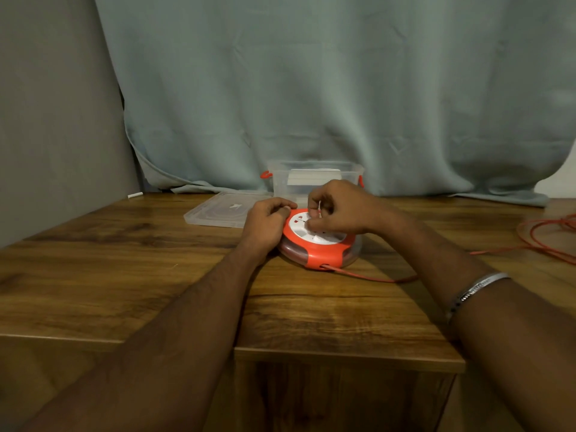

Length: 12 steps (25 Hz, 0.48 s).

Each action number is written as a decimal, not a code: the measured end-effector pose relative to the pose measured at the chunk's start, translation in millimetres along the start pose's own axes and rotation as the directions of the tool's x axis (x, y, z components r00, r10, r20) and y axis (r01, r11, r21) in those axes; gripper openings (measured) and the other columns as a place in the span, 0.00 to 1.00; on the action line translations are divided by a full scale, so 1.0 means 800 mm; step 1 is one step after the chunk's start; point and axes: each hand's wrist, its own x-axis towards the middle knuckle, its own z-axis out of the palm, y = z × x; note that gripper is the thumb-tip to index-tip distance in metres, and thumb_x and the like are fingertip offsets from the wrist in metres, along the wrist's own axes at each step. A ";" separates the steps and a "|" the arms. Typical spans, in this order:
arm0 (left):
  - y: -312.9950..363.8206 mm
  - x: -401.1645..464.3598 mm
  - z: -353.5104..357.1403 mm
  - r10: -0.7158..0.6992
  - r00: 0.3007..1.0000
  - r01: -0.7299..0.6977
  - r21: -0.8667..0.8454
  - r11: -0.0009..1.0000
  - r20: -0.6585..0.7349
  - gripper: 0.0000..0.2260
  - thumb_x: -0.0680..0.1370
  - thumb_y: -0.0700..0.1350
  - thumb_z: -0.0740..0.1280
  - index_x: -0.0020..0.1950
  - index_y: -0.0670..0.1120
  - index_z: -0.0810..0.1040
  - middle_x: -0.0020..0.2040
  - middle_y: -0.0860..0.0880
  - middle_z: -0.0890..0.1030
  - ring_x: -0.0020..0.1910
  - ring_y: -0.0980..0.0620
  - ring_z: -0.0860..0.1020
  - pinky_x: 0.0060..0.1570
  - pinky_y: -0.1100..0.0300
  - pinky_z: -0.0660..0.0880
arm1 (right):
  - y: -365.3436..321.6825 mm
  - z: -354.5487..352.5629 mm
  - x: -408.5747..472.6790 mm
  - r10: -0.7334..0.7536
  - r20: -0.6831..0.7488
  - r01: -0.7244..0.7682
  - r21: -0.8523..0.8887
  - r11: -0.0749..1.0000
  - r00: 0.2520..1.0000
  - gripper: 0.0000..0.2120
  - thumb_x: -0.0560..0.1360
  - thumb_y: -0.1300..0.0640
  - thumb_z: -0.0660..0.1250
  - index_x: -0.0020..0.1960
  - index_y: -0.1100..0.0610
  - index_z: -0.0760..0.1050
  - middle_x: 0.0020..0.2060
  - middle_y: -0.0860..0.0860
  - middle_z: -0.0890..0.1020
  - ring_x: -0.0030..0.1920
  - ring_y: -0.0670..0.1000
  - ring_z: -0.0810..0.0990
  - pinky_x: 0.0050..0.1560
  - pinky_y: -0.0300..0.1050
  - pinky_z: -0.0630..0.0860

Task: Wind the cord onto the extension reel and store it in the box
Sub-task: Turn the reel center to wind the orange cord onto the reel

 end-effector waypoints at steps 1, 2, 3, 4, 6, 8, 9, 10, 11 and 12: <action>0.000 0.000 0.000 0.002 1.000 -0.002 0.005 1.000 -0.004 0.11 0.82 0.41 0.62 0.55 0.47 0.84 0.52 0.48 0.85 0.51 0.48 0.83 0.53 0.49 0.82 | 0.003 -0.006 -0.003 -0.027 0.025 0.026 0.050 0.998 0.999 0.05 0.69 0.57 0.77 0.43 0.52 0.81 0.36 0.45 0.84 0.31 0.38 0.78 0.36 0.43 0.74; 0.000 0.000 0.000 0.002 1.000 -0.002 0.012 1.000 -0.007 0.11 0.82 0.41 0.62 0.56 0.47 0.84 0.53 0.47 0.85 0.51 0.48 0.83 0.53 0.48 0.82 | 0.005 -0.011 -0.005 -0.044 0.060 0.039 0.081 0.996 0.997 0.10 0.69 0.62 0.76 0.49 0.54 0.81 0.43 0.47 0.85 0.33 0.35 0.78 0.36 0.36 0.73; 0.001 -0.001 0.000 0.001 1.000 -0.001 0.017 1.000 -0.009 0.12 0.82 0.41 0.61 0.56 0.46 0.84 0.53 0.47 0.84 0.51 0.48 0.83 0.54 0.48 0.82 | 0.008 -0.016 -0.008 -0.046 0.101 0.036 0.099 0.994 0.994 0.15 0.69 0.66 0.75 0.54 0.56 0.81 0.49 0.49 0.85 0.33 0.32 0.78 0.35 0.31 0.72; 0.001 -0.001 0.000 -0.001 1.000 0.001 0.017 1.000 -0.010 0.12 0.82 0.41 0.61 0.57 0.46 0.84 0.53 0.47 0.84 0.51 0.48 0.83 0.54 0.48 0.82 | 0.012 -0.020 -0.009 -0.027 0.138 0.011 0.114 0.993 0.990 0.18 0.69 0.68 0.74 0.57 0.57 0.79 0.53 0.50 0.85 0.32 0.31 0.78 0.33 0.30 0.72; 0.001 -0.002 0.000 -0.002 1.000 0.002 0.019 1.000 -0.005 0.12 0.82 0.41 0.61 0.57 0.46 0.84 0.53 0.47 0.84 0.51 0.49 0.82 0.54 0.49 0.82 | 0.022 -0.023 -0.008 0.022 0.186 -0.050 0.146 0.988 0.982 0.25 0.69 0.69 0.75 0.63 0.54 0.77 0.56 0.49 0.86 0.35 0.32 0.79 0.34 0.29 0.72; 0.002 -0.002 0.001 -0.005 1.000 0.005 0.027 1.000 -0.002 0.12 0.83 0.42 0.61 0.58 0.47 0.83 0.54 0.47 0.84 0.51 0.50 0.82 0.53 0.50 0.82 | 0.030 -0.024 -0.006 0.056 0.227 -0.095 0.164 0.982 0.972 0.31 0.69 0.67 0.76 0.68 0.50 0.73 0.57 0.47 0.86 0.49 0.36 0.81 0.42 0.33 0.74; 0.002 -0.001 0.001 -0.010 1.000 0.010 0.027 1.000 -0.002 0.12 0.83 0.42 0.60 0.58 0.46 0.83 0.55 0.47 0.84 0.51 0.50 0.82 0.52 0.51 0.83 | 0.032 -0.025 -0.006 0.066 0.245 -0.106 0.155 0.982 0.967 0.33 0.70 0.66 0.77 0.70 0.48 0.71 0.58 0.46 0.86 0.53 0.38 0.80 0.45 0.34 0.74; 0.003 -0.001 0.001 -0.017 1.000 0.017 0.023 1.000 -0.001 0.12 0.83 0.42 0.60 0.59 0.46 0.83 0.55 0.47 0.84 0.50 0.51 0.82 0.51 0.52 0.83 | 0.033 -0.025 -0.007 0.073 0.259 -0.112 0.141 0.984 0.963 0.34 0.70 0.66 0.77 0.72 0.48 0.70 0.59 0.45 0.86 0.52 0.36 0.80 0.45 0.34 0.73; 0.003 -0.001 0.001 -0.024 1.000 0.024 0.017 1.000 0.001 0.12 0.83 0.42 0.60 0.60 0.46 0.83 0.55 0.47 0.83 0.50 0.52 0.82 0.50 0.54 0.83 | 0.034 -0.026 -0.007 0.075 0.262 -0.113 0.133 0.985 0.962 0.35 0.71 0.66 0.77 0.72 0.48 0.69 0.60 0.45 0.85 0.46 0.33 0.79 0.44 0.33 0.74; 0.003 -0.001 0.001 -0.029 1.000 0.029 0.011 1.000 0.002 0.12 0.83 0.42 0.60 0.60 0.45 0.82 0.55 0.47 0.83 0.49 0.52 0.82 0.48 0.55 0.82 | 0.034 -0.027 -0.008 0.070 0.255 -0.108 0.137 0.985 0.964 0.35 0.71 0.66 0.77 0.72 0.48 0.69 0.60 0.45 0.85 0.40 0.32 0.79 0.42 0.33 0.74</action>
